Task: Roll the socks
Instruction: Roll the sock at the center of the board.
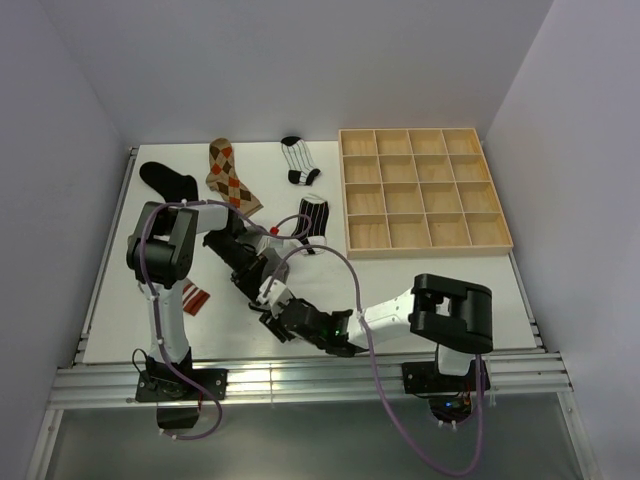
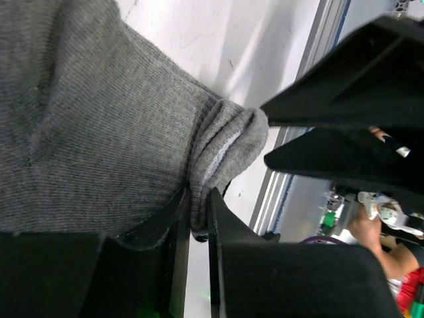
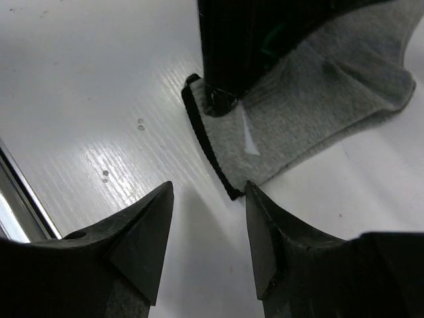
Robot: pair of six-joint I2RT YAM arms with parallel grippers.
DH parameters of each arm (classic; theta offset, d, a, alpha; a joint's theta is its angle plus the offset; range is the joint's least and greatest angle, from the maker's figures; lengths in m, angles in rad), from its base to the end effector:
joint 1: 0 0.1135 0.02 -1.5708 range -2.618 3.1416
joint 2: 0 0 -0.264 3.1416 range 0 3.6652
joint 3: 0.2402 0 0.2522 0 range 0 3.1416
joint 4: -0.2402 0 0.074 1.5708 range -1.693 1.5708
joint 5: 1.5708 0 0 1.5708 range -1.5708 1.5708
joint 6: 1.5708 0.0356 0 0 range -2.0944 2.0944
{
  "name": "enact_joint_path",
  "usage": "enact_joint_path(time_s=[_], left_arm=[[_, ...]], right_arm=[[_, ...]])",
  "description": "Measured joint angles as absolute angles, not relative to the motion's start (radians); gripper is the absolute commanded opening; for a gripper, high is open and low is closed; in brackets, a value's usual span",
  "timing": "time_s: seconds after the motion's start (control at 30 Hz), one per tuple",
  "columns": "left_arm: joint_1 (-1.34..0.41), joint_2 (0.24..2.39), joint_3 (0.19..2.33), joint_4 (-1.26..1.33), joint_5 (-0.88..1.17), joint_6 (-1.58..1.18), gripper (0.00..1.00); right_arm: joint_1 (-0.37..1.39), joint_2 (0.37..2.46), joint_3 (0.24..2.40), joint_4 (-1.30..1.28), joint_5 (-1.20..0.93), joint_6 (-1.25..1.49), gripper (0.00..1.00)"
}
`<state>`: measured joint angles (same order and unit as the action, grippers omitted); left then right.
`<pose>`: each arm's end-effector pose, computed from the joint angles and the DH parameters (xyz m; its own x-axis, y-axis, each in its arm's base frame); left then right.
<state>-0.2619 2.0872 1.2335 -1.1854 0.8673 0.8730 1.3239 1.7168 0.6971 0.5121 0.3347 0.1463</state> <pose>0.2951 -0.1072 0.1113 -0.6802 0.6955 -0.2314 0.5544 0.2817 -0.7831 0.0924 0.3189 0.1451 -0.2408 -0.3921 -0.8879 -0.8193 0.5725 -0.0306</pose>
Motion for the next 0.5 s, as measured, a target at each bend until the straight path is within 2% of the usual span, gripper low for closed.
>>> enact_joint_path(time_s=[0.5], left_arm=[[-0.262, 2.125, 1.251, -1.258, 0.841, 0.871, 0.07]], right_arm=[[1.384, 1.807, 0.781, 0.525, 0.428, -0.022, 0.57]])
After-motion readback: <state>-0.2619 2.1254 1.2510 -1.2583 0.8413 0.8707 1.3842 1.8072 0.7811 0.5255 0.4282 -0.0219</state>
